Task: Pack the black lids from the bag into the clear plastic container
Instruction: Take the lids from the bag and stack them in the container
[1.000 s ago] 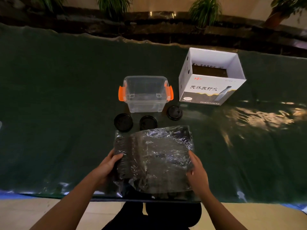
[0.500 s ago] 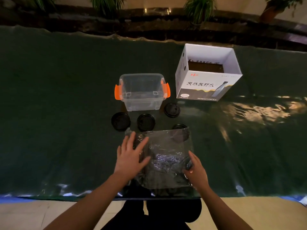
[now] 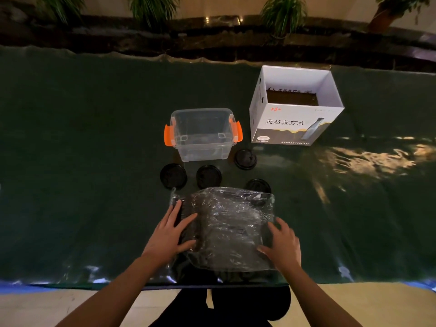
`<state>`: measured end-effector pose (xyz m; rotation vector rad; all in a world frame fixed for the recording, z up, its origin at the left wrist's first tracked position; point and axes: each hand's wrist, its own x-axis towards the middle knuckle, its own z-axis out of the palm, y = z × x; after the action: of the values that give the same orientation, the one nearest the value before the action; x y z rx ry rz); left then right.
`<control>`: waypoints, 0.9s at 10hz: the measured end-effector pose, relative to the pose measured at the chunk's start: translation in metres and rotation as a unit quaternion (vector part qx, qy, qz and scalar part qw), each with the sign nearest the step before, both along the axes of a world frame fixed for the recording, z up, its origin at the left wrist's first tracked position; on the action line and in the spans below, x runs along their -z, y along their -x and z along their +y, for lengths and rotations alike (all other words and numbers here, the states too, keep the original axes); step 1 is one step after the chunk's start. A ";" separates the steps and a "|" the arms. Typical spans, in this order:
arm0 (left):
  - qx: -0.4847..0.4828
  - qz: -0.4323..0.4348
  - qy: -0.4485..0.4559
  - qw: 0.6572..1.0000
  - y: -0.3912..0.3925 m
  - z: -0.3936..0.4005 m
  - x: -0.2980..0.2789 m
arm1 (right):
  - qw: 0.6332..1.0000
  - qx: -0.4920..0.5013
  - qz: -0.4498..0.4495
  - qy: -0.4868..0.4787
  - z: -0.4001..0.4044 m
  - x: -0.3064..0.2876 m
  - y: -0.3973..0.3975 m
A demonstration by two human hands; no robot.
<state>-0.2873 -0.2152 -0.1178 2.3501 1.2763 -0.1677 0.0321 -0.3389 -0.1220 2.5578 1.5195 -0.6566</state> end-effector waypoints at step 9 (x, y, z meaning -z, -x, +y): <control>-0.115 -0.099 0.077 0.985 -0.005 -0.005 -0.012 | 0.297 0.558 0.772 0.069 0.050 -0.011 -0.008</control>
<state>-0.2824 -0.2204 -0.1057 2.0155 1.3702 0.0397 0.0404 -0.2887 -0.1107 1.5996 -1.3348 -3.4566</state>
